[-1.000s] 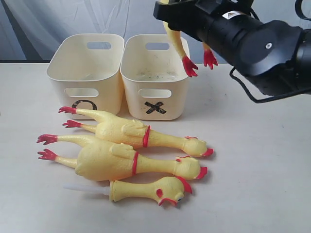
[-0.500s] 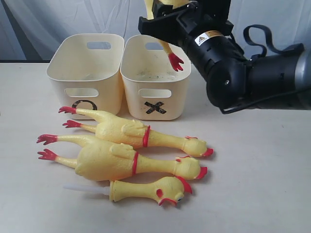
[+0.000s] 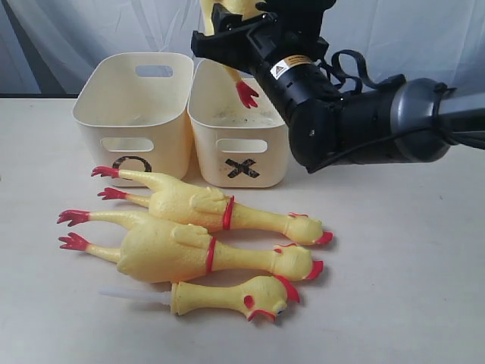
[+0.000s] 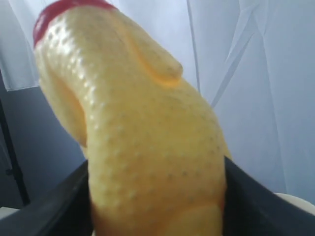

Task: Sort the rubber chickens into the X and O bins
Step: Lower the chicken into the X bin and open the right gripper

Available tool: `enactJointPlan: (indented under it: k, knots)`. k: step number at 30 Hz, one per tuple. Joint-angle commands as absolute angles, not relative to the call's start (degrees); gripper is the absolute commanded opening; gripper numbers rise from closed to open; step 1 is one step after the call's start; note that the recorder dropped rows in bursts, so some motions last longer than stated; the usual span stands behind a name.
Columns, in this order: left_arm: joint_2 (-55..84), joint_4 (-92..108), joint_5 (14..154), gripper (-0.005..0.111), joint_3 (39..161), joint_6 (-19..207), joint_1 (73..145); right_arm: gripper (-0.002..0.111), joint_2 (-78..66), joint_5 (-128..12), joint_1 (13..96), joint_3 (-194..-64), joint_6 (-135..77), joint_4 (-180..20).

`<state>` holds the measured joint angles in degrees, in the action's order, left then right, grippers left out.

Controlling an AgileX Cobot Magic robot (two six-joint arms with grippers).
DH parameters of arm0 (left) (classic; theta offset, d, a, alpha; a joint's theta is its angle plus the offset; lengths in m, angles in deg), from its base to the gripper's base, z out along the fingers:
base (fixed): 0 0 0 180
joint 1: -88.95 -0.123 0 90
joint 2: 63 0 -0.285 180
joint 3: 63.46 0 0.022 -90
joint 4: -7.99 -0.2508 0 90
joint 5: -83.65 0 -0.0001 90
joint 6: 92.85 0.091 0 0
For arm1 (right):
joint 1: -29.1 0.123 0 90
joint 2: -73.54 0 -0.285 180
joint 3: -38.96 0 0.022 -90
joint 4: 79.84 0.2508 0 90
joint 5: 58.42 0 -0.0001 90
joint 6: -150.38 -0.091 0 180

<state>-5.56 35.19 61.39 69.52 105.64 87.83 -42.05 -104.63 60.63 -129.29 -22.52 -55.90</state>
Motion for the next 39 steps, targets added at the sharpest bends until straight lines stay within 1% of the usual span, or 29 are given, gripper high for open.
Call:
enactJointPlan:
  k: [1,11,20,26,30,32,35,36,38,39]
  knots:
    - [-5.5,35.4,61.4,0.0,69.7,105.7,88.0,-0.001,-43.7,-104.3,60.5,-131.3,-22.6,-55.2]
    - [-5.5,35.4,61.2,0.0,69.7,105.7,88.0,-0.001,-47.7,-99.6,60.5,-133.3,-22.6,-46.2]
    - [-5.5,35.4,61.2,0.0,69.7,105.7,88.0,-0.001,-50.0,-99.7,60.2,-133.3,-22.6,-45.6]
    - [-5.5,35.4,61.2,0.0,69.7,105.7,88.0,-0.001,-51.2,-96.4,57.7,-133.3,-22.7,-44.3]
    - [-5.5,35.4,61.2,0.0,69.7,105.7,88.0,0.0,-51.2,-95.3,57.6,-133.3,-22.7,-44.3]
    - [-5.5,35.4,61.2,0.0,69.7,105.7,88.0,0.013,-51.2,-94.9,57.6,-133.3,-22.7,-44.6]
    - [-5.5,35.4,61.2,0.0,69.7,105.7,88.0,0.042,-51.2,-95.4,57.6,-133.3,-22.7,-44.9]
    - [-5.5,35.4,61.2,0.0,69.7,105.7,88.0,0.05,-51.2,-95.9,57.6,-133.3,-22.7,-44.9]
    - [-5.5,35.4,61.2,0.0,69.7,105.7,88.0,0.057,-51.2,-95.6,57.6,-133.8,-22.7,-44.9]
    - [-5.5,35.4,61.2,0.0,69.7,105.7,88.0,0.059,-51.2,-95.2,57.6,-134.0,-22.7,-44.9]
